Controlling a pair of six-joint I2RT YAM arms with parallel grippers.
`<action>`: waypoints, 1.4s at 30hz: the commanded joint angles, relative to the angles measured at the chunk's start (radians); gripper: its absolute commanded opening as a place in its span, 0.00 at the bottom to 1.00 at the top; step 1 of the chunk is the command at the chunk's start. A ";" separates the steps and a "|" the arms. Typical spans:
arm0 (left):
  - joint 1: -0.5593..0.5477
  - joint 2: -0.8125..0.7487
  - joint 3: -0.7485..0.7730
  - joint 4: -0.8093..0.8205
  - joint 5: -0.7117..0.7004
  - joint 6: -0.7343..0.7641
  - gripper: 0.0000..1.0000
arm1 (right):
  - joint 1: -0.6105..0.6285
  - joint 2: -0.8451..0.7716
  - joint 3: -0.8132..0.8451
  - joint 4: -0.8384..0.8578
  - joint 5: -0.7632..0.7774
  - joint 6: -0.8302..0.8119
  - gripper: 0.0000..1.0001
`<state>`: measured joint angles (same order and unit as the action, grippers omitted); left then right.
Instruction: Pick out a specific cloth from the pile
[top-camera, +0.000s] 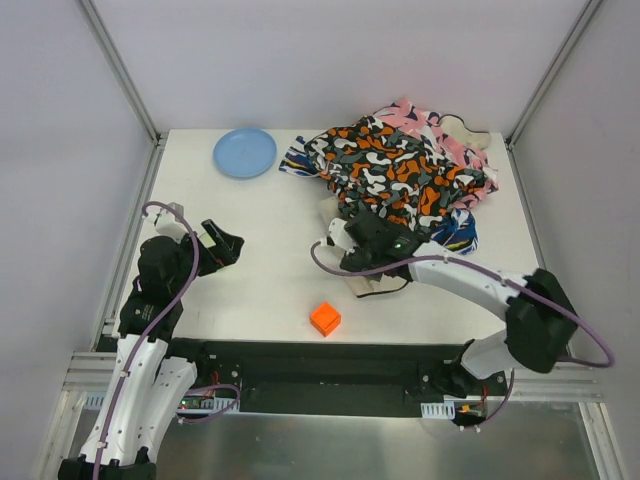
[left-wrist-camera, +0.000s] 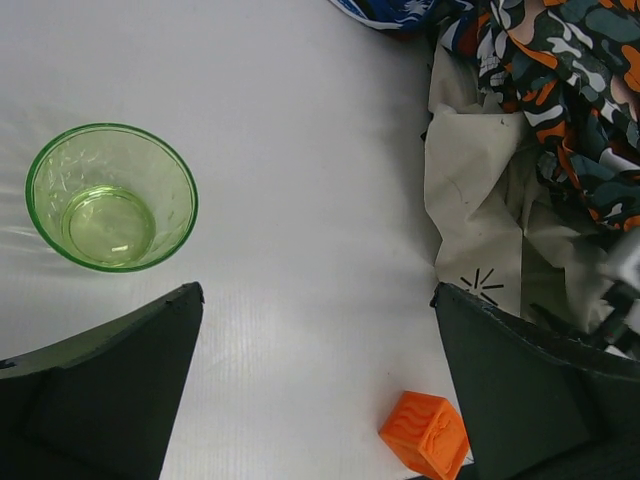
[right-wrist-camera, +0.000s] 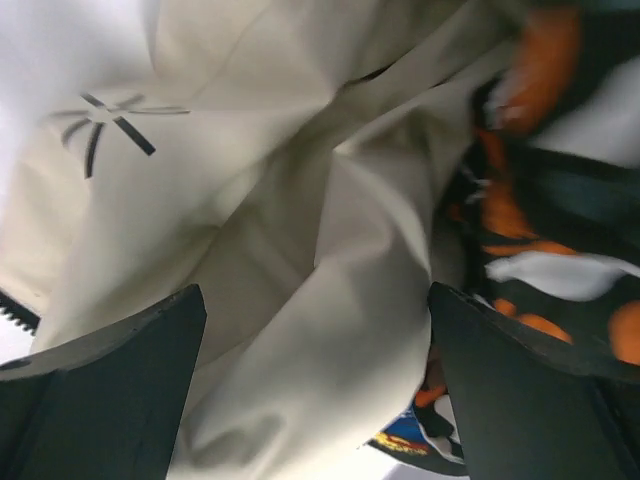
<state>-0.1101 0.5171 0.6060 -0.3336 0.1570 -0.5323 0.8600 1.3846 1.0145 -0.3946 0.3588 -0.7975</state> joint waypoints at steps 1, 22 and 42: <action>0.004 0.008 -0.015 0.041 0.009 0.022 0.99 | 0.001 0.126 0.009 -0.078 0.196 -0.106 0.95; 0.004 -0.034 -0.051 0.048 -0.062 0.037 0.99 | -0.239 0.686 0.289 0.066 0.434 -0.123 0.01; 0.003 0.153 -0.054 0.327 0.214 -0.032 0.99 | -0.228 0.298 0.465 0.927 0.574 -0.631 0.01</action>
<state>-0.1101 0.5999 0.5564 -0.1677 0.2516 -0.5362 0.6895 1.7580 1.3148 0.2764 0.9001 -1.3632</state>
